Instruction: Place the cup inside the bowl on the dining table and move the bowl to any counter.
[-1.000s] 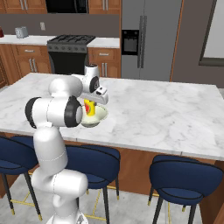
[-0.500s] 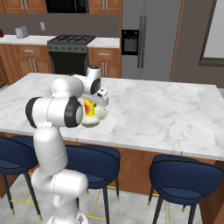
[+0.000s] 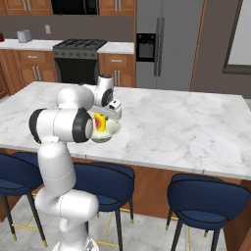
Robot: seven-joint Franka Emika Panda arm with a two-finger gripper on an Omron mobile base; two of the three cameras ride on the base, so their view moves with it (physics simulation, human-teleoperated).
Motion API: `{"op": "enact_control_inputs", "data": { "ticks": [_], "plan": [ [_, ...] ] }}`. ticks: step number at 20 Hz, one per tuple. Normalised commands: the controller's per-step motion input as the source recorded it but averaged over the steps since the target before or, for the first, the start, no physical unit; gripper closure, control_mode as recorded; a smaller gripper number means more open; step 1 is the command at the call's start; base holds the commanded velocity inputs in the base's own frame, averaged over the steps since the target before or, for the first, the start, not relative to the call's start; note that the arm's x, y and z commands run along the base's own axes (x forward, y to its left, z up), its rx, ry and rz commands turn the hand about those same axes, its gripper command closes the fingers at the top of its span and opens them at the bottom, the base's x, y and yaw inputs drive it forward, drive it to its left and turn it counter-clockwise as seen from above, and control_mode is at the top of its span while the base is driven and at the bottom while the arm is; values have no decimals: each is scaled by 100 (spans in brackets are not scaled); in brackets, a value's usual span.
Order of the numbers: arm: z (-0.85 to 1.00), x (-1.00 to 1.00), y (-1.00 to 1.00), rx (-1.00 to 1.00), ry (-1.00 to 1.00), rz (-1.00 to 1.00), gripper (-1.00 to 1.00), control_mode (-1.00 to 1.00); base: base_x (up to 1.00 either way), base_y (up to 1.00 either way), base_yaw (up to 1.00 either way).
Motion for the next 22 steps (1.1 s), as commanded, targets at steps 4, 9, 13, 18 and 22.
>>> {"op": "enact_control_inputs", "data": {
  "ticks": [4,9,13,18,22],
  "plan": [
    [-23,0,0,-1,0,0,100,-100,0,0,0],
    [-17,0,0,0,-1,0,100,-100,0,0,0],
    [0,0,1,-2,-1,0,100,-100,0,0,0],
    [-11,0,0,-2,0,0,100,-100,0,0,0],
    [-17,0,0,-4,0,0,100,-100,0,0,0]
  ]
}}
